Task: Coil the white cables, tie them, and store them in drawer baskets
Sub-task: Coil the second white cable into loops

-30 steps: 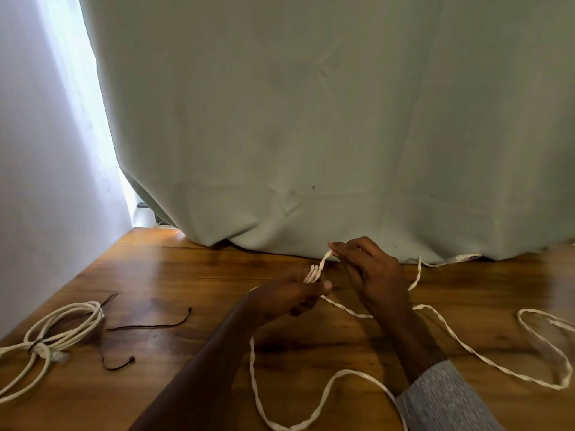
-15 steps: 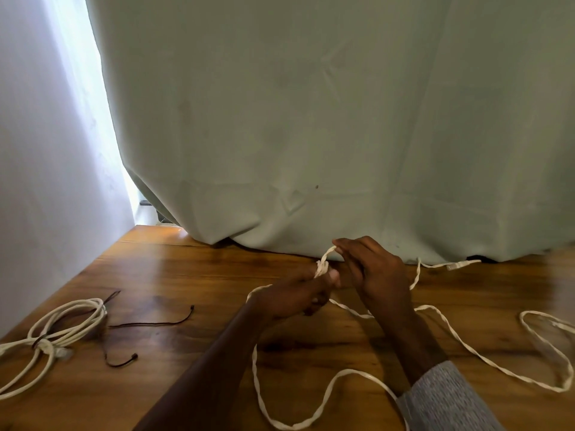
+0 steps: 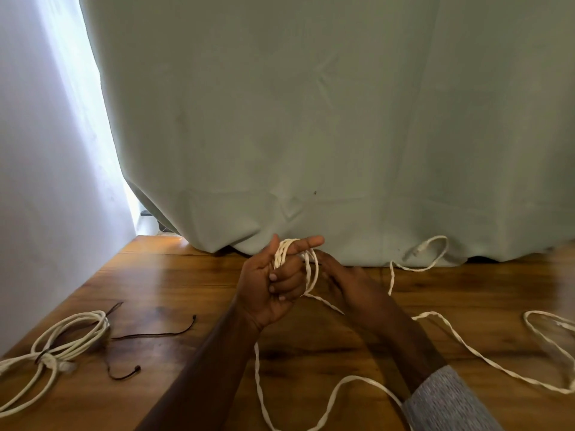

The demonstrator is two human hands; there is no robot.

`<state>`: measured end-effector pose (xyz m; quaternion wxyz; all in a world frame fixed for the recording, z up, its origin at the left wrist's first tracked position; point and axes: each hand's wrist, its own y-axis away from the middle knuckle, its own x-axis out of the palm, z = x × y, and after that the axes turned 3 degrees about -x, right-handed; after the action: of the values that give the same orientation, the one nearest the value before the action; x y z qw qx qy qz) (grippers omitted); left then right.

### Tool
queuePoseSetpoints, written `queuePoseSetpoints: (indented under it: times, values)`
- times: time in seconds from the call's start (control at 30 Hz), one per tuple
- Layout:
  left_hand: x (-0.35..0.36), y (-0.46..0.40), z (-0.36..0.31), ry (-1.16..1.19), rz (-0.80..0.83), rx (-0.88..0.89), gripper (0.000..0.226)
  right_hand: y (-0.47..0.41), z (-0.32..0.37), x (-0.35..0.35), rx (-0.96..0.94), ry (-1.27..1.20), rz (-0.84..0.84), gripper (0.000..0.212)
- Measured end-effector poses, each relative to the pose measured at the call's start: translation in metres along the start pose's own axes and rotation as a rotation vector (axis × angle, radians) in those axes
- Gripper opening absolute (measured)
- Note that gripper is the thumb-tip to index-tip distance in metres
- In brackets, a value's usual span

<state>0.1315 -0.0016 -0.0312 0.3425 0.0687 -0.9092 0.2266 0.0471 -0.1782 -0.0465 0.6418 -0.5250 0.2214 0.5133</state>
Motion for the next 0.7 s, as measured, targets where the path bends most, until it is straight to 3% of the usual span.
queuePoseSetpoints:
  times: [0.2,0.5,0.7]
  values:
    - [0.001,0.002,-0.006,0.027,-0.121,0.134,0.07,-0.003,0.004,0.005,-0.026,0.09,0.092,0.044]
    - [0.007,0.001,-0.004,-0.034,-0.388,0.297,0.064,-0.005,0.027,0.005,-0.009,0.138,0.252,0.054]
    - [0.007,-0.005,-0.002,-0.079,-0.584,0.376,0.06,-0.004,0.028,0.003,-0.037,0.193,0.286,0.039]
